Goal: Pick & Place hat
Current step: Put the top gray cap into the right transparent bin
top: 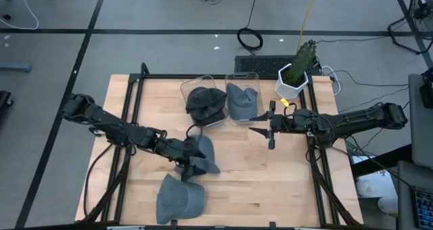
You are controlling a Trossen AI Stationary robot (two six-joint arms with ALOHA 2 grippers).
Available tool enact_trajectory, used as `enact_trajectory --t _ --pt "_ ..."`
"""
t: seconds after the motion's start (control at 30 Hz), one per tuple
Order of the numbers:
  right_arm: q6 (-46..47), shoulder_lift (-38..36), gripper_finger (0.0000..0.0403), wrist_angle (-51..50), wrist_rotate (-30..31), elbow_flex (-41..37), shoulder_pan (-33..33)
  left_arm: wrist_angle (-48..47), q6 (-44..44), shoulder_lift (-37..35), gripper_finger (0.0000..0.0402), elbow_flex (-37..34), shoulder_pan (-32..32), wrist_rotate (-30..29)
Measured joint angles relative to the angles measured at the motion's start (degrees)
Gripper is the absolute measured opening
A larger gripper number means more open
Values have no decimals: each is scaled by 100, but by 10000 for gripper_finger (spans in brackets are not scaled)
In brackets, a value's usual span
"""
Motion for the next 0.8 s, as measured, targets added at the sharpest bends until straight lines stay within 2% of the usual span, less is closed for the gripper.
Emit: enact_trajectory --t 0.2,0.4,0.47,0.6,0.7,0.8 --pt "3 0 139 2 0 2 0 -595 -713 303 365 -9 36 742" --pt "4 -1 139 9 0 2 0 -602 -312 354 365 146 -42 849" --pt "4 -1 139 23 -1 2 0 -1358 -194 354 365 614 -44 533" --pt "7 0 139 43 0 2 0 -3203 227 583 365 1874 -196 -582" --pt "7 -2 139 43 0 2 0 -3927 503 1034 365 2661 -360 -1248" --pt "3 0 139 18 -2 2 0 -4301 1006 1602 365 3302 -416 -1449"
